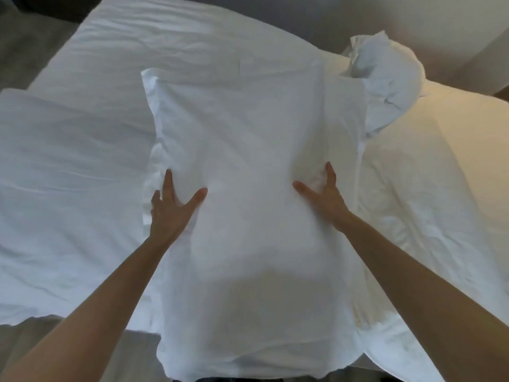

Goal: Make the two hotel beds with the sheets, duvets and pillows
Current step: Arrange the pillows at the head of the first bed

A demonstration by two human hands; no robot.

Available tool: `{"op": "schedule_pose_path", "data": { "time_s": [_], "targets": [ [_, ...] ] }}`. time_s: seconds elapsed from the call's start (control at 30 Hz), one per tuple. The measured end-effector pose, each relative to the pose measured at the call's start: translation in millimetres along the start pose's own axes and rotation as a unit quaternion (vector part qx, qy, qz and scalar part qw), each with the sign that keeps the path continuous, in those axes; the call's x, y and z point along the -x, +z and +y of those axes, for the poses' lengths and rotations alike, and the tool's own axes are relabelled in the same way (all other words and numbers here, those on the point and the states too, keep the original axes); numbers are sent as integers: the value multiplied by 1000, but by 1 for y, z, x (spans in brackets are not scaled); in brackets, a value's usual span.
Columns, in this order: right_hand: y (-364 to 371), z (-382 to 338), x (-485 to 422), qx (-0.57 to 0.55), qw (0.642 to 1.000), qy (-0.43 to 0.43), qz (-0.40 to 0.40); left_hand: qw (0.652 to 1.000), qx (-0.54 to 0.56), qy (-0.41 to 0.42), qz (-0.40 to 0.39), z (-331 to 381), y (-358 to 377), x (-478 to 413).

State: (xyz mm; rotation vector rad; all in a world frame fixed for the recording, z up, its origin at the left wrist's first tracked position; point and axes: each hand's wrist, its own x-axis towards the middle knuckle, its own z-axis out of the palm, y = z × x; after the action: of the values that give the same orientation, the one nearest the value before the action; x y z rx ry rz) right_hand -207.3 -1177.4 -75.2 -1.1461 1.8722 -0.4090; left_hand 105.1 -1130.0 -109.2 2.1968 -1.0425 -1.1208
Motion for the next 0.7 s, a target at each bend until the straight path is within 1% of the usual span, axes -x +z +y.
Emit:
{"op": "schedule_pose_path", "data": {
  "time_s": [0.13,0.2,0.4,0.47,0.7],
  "targets": [
    [11,6,-6,47,997,14,54,999,17,-24,28,10,6,-12],
    [11,3,-3,62,996,16,61,998,47,-37,28,15,5,-14],
    [2,-16,25,56,995,10,83,992,115,-53,-21,23,-21,-11],
    [0,-18,40,36,994,2,101,990,126,-46,-35,25,-30,-2],
    [-9,-6,123,-8,983,-3,184,989,141,4,-39,24,-49,55]
  ]
}}
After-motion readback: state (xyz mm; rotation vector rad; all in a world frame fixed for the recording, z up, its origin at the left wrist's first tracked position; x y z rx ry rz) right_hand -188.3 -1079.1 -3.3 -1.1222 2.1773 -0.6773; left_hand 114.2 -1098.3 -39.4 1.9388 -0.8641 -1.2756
